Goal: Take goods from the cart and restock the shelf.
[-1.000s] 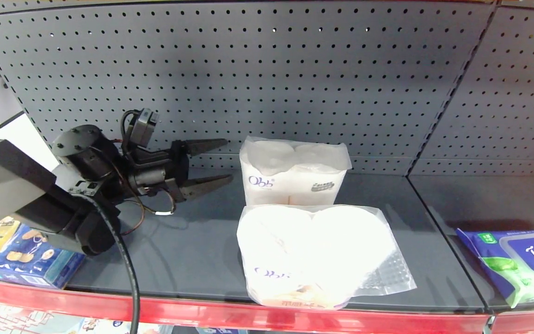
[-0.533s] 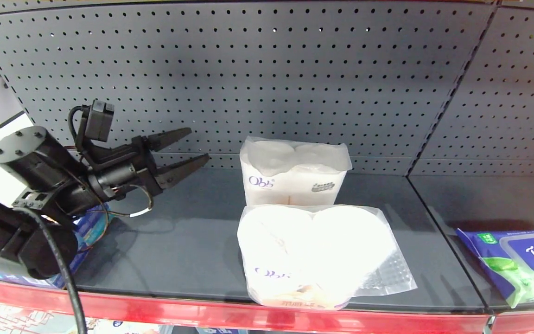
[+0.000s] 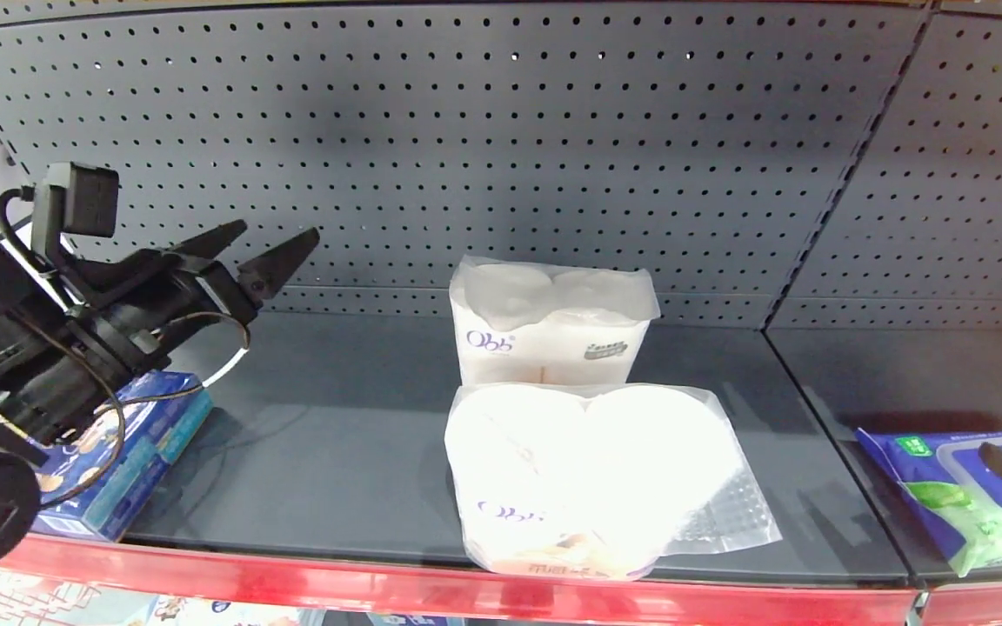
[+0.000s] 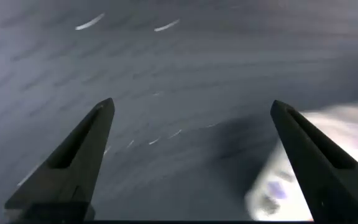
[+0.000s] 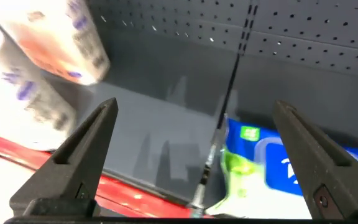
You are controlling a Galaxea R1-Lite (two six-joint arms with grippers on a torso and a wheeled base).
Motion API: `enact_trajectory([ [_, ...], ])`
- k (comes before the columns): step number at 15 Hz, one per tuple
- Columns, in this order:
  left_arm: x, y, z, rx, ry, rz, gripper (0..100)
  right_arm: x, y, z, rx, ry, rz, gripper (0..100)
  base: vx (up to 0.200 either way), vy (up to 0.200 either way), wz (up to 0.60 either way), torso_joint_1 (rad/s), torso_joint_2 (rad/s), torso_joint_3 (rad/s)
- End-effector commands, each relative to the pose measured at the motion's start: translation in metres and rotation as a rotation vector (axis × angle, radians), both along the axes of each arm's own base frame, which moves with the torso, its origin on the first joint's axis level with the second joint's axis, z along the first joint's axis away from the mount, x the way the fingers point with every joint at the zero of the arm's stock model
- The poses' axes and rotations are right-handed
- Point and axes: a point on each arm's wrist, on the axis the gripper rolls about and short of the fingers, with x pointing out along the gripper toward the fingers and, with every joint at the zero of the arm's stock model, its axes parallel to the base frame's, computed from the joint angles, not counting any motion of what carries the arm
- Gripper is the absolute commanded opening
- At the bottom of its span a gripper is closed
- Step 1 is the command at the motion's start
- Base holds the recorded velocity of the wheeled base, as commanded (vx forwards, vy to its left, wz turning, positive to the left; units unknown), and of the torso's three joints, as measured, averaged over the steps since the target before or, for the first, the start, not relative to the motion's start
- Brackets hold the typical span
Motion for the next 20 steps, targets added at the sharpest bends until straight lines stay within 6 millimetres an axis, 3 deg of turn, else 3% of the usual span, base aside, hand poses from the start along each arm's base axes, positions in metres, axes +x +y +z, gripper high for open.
enact_trajectory([
  [1, -0.043, 0.008, 0.032, -0.014, 0.061, 0.188, 100, 0.029, 0.0, 0.0, -0.041, 0.082, 0.036, 100, 0.0, 0.0, 0.0, 0.0, 0.0, 0.0],
  [5, -0.117, 0.019, 0.041, 0.083, 0.355, 0.243, 100, 0.061, 0.018, -0.013, -0.067, 0.214, 0.119, 100, 0.0, 0.0, 0.0, 0.0, 0.0, 0.0],
  [6, -0.13, 0.021, 0.044, 0.105, 0.395, 0.242, 100, 0.064, 0.021, -0.015, -0.071, 0.231, 0.139, 100, 0.0, 0.0, 0.0, 0.0, 0.0, 0.0],
  [7, -0.13, 0.021, 0.044, 0.105, 0.395, 0.242, 100, 0.064, 0.021, -0.015, -0.071, 0.231, 0.139, 100, 0.0, 0.0, 0.0, 0.0, 0.0, 0.0],
  [8, -0.167, 0.026, 0.044, 0.195, 0.471, 0.236, 100, 0.079, 0.032, -0.018, -0.115, 0.274, 0.09, 100, 0.0, 0.0, 0.0, 0.0, 0.0, 0.0],
  [9, -0.177, 0.027, 0.039, 0.219, 0.483, 0.234, 100, 0.085, 0.035, -0.018, -0.131, 0.284, 0.046, 100, 0.0, 0.0, 0.0, 0.0, 0.0, 0.0],
  [14, -0.193, 0.03, 0.027, 0.254, 0.465, 0.246, 100, 0.101, 0.073, -0.029, -0.071, 0.399, 0.041, 100, 0.0, 0.0, 0.0, 0.0, 0.0, 0.0],
  [20, -0.201, 0.031, 0.022, 0.274, 0.449, 0.265, 100, 0.107, 0.098, -0.045, -0.115, 0.475, 0.11, 100, 0.0, 0.0, 0.0, 0.0, 0.0, 0.0],
])
